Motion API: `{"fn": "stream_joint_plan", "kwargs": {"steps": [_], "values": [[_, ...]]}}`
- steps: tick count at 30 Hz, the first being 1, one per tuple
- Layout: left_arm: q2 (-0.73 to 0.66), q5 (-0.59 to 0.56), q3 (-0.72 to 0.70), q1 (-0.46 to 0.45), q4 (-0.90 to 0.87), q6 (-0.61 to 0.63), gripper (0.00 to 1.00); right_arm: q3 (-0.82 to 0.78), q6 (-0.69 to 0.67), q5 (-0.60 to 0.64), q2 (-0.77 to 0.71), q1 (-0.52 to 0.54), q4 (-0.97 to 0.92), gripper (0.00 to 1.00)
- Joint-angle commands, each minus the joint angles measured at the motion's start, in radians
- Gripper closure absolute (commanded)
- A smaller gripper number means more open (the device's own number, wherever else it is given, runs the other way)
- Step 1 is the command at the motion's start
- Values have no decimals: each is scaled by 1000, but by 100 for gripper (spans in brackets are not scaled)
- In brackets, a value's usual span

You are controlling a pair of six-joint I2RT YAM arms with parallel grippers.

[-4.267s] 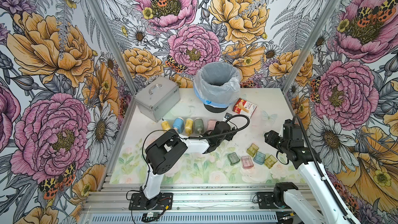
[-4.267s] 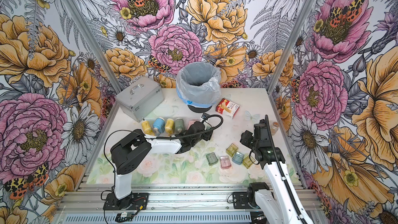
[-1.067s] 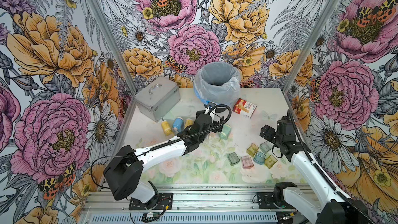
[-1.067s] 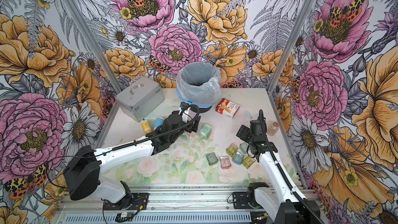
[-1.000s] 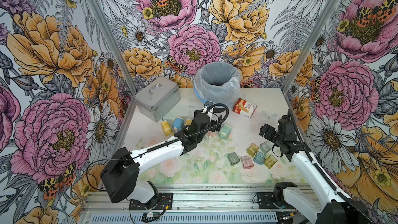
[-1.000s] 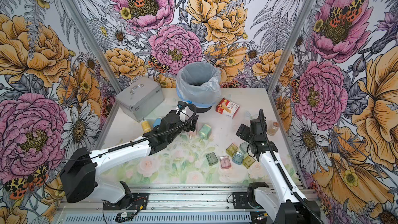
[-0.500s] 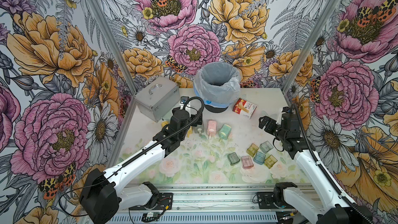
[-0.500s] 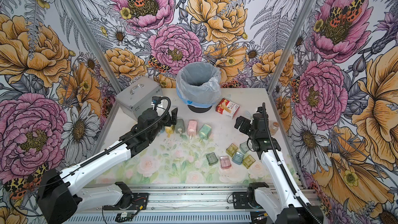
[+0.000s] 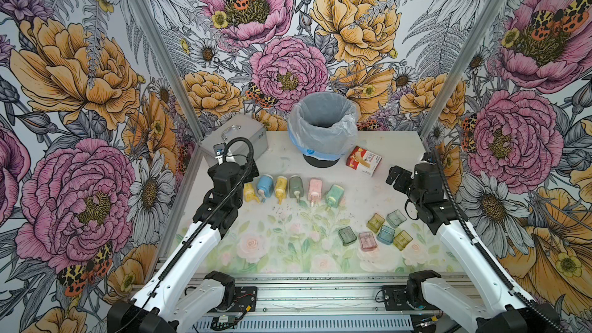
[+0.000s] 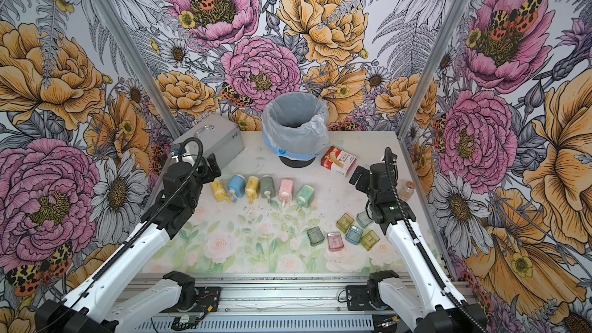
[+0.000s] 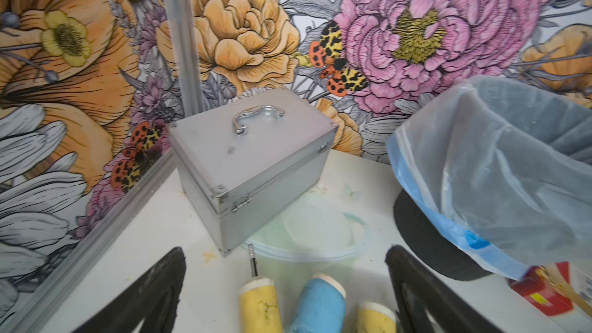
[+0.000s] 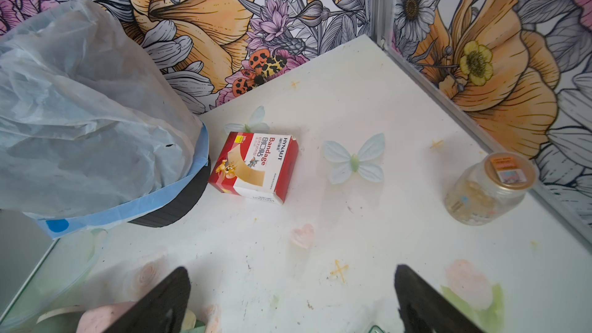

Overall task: Take out the pencil sharpener tray and clean the shavings
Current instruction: Reset both arms

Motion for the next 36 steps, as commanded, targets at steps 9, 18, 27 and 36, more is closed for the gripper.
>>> {"fn": "stream_joint_plan", "kwargs": {"steps": [9,18,27,36], "values": [[-31,45,-57,195,11,152,1,-53,-24,264,4,19,145,1],[38,89,-207,299,303,136,1,-88,-135,406,63,26,209,0],[172,295,-307,416,620,26,1,-183,-270,403,95,28,415,1],[278,405,-366,423,772,49,1,-427,-413,220,-14,30,807,3]]}}
